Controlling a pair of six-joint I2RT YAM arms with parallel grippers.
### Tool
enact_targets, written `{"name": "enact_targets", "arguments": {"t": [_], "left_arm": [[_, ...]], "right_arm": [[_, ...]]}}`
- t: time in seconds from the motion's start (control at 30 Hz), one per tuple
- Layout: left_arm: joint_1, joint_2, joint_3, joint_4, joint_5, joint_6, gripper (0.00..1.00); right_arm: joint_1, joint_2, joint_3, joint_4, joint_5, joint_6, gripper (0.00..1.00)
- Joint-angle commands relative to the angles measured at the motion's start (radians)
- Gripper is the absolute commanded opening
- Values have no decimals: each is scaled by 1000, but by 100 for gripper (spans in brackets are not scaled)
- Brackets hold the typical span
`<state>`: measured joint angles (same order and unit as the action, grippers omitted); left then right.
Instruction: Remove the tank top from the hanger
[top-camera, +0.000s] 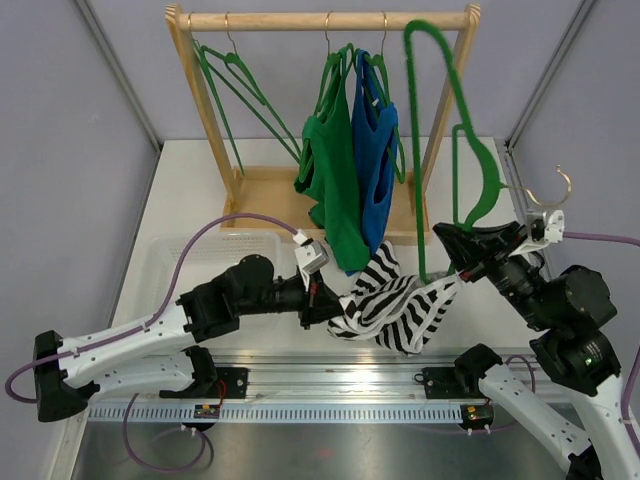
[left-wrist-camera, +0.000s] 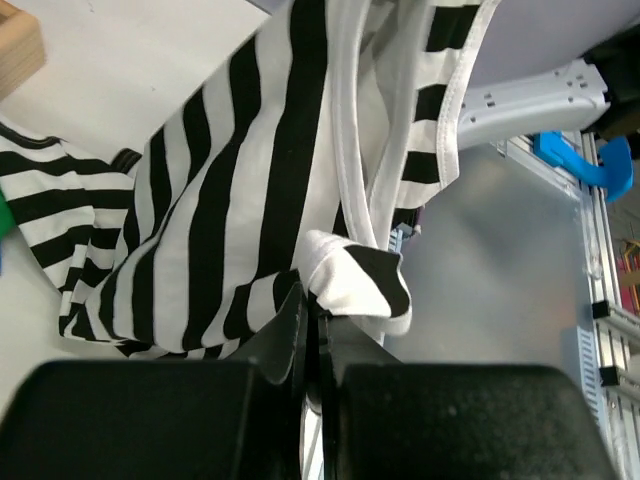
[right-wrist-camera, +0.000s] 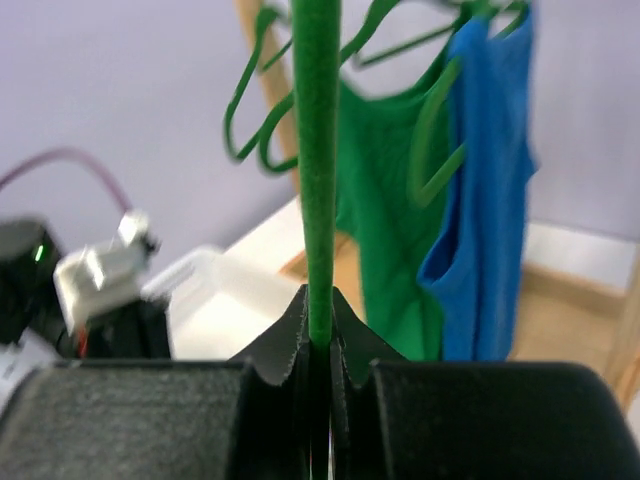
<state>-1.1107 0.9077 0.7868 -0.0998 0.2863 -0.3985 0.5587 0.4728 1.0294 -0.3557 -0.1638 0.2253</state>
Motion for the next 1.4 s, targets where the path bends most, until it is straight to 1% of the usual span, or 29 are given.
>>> {"name": "enact_targets", "arguments": {"t": [0.0,0.03,0.07,0.13,0.17,0.2,0.23,0.27,0.3,0.33,0.37,0.4,0.43,0.47,0.57,0.67,0.7,0.8,0.87,0.9,0.93,1.0,1.07,1.1,1.17,1.2,1.3,1.33,1.37], "left_arm": [[-14,5,-32,117,80,52,0],[-24,10,-37,108,80,56,0],[-31,13,-41,92,89,70,0],[-50,29,-46,43,77,79,0],[-57,31,-44,-6,-2,73,0],[-63,33,-41,-30,-59,63,0],[-66,33,-35,-96,-132,44,0],[-66,33,-28,-135,-297,0,0],[-66,33,-18,-176,-382,-19,0],[-66,36,12,-261,-509,-42,0],[-66,34,25,-299,-550,-71,0],[-64,33,37,-326,-579,-82,1],[-66,30,57,-372,-623,-89,4],[-66,20,64,-388,-633,-97,14],[-66,-3,101,-439,-639,-85,31],[-66,-21,143,-492,-647,-71,42],[-66,-33,153,-506,-647,-68,53],[-66,-64,189,-555,-641,-51,68],[-66,-82,196,-574,-639,-40,74],[-66,-102,198,-578,-638,-37,77],[-66,-111,197,-586,-635,-34,99],[-64,-127,204,-600,-631,-30,99],[-66,-148,207,-627,-634,-33,99],[-66,-156,207,-635,-638,-33,99],[-64,-187,203,-653,-647,-36,99],[-66,-200,198,-658,-648,-34,99],[-66,-250,174,-670,-662,-40,99],[-64,-262,160,-673,-670,-39,99],[-66,-285,154,-675,-674,-40,99]], "right_arm": [[7,-22,-20,242,240,3,0],[7,-70,-84,280,283,-1,0],[6,-101,-116,344,370,-1,0],[7,-192,-202,437,437,-33,0],[6,-212,-210,445,476,-37,0],[6,-223,-203,405,487,-65,0],[6,-205,-122,318,495,-79,0],[7,-180,-65,118,503,-84,0],[6,-110,-1,3,510,-92,0],[7,-68,130,-122,517,-83,0],[7,-24,191,-342,544,-72,0],[6,19,249,-447,555,-41,0],[6,89,332,-535,560,-28,0],[6,116,352,-646,543,-17,0],[7,180,396,-776,485,40,0],[6,248,434,-865,440,66,0],[7,282,454,-877,434,71,0],[7,347,485,-870,420,46,0],[6,388,529,-838,397,14,0],[6,436,549,-833,389,2,0],[6,467,593,-832,383,-12,0],[4,563,642,-835,406,-43,0],[6,628,721,-833,408,-79,0],[4,691,777,-832,420,-83,0],[1,748,833,-824,448,-104,0],[-2,798,891,-821,445,-109,0],[-23,898,986,-825,423,-135,0],[-43,927,1059,-845,417,-142,0],[-57,952,1096,-854,409,-156,0]]}}
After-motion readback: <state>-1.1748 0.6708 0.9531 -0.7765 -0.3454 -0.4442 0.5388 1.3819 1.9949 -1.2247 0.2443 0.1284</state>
